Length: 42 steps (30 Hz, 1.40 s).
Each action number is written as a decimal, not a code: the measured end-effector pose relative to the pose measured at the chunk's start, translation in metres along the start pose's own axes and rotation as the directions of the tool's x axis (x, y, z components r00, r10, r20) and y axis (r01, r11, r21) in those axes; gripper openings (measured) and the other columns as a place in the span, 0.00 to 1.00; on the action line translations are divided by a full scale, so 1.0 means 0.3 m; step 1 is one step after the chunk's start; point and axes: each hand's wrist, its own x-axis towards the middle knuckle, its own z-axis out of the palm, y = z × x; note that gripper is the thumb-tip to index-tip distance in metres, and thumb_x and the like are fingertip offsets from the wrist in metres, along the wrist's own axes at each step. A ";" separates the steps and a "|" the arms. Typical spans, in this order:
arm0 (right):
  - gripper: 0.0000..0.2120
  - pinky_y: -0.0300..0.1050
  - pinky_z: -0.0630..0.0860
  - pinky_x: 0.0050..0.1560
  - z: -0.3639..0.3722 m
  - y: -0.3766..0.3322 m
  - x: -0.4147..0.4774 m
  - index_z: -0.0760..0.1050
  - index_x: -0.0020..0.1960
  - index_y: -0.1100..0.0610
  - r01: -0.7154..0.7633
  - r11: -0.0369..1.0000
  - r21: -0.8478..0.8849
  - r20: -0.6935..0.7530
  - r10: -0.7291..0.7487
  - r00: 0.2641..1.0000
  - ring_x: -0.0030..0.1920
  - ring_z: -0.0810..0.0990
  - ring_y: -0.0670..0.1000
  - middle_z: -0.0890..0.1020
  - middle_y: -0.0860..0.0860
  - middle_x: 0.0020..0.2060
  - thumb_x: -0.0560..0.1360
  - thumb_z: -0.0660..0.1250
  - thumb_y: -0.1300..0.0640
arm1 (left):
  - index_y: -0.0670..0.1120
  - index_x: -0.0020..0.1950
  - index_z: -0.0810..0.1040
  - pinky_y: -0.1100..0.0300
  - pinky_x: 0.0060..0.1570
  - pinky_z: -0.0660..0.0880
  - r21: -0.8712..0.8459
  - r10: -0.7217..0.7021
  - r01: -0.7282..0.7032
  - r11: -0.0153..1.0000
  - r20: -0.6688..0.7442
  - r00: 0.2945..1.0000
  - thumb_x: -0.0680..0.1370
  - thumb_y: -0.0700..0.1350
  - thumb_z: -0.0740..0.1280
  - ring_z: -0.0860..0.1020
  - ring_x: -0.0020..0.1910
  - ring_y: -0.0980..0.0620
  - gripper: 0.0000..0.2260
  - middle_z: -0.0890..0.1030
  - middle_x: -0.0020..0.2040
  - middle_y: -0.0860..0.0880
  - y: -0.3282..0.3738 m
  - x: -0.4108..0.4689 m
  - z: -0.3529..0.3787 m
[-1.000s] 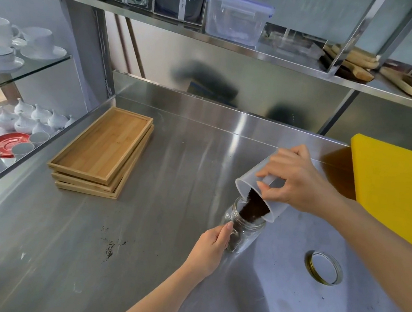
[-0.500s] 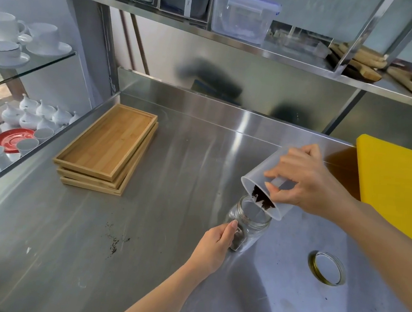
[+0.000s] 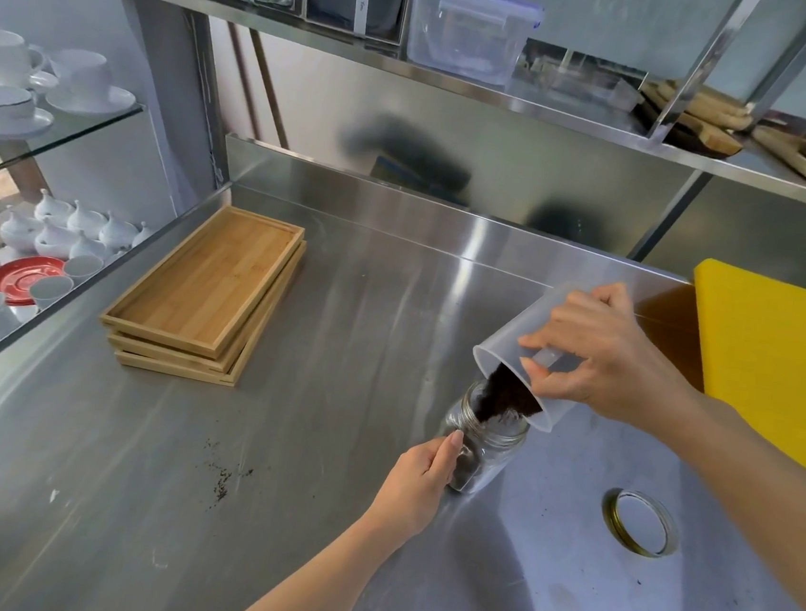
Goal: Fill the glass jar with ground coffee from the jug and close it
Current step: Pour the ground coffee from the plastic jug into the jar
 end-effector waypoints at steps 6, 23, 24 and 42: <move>0.15 0.50 0.61 0.44 -0.003 -0.007 -0.006 0.79 0.35 0.61 0.004 1.000 0.014 -0.006 -0.004 1.000 0.37 0.67 0.50 0.78 0.55 0.28 0.69 0.62 0.51 | 0.45 0.34 0.62 0.56 0.36 0.59 -0.012 -0.002 0.002 1.000 -0.013 1.000 0.76 0.61 0.51 0.61 0.32 0.53 0.21 0.64 0.32 0.48 -0.006 0.006 0.002; 0.15 0.48 0.60 0.43 0.000 -0.003 -0.002 0.79 0.35 0.62 0.070 0.997 -0.032 -0.010 -0.070 0.997 0.36 0.66 0.51 0.78 0.54 0.26 0.69 0.61 0.52 | 0.45 0.35 0.62 0.58 0.34 0.58 -0.010 -0.013 0.013 1.000 -0.021 1.000 0.81 0.56 0.53 0.61 0.31 0.54 0.19 0.64 0.32 0.48 0.000 -0.002 0.007; 0.15 0.48 0.60 0.43 0.000 -0.004 0.000 0.79 0.35 0.62 0.074 0.997 -0.025 -0.010 -0.074 0.997 0.36 0.66 0.51 0.78 0.54 0.26 0.69 0.61 0.52 | 0.45 0.35 0.62 0.58 0.34 0.58 -0.008 -0.012 0.012 1.000 -0.022 1.000 0.81 0.56 0.53 0.61 0.32 0.54 0.20 0.64 0.32 0.48 0.001 -0.002 0.007; 0.15 0.49 0.58 0.42 -0.020 -0.008 0.007 0.80 0.36 0.63 0.100 0.994 -0.040 0.011 -0.100 0.995 0.35 0.63 0.52 0.73 0.55 0.25 0.70 0.62 0.53 | 0.45 0.34 0.62 0.56 0.37 0.60 0.000 -0.009 0.009 1.000 -0.033 0.999 0.80 0.57 0.53 0.62 0.32 0.53 0.20 0.64 0.32 0.48 -0.002 0.003 0.010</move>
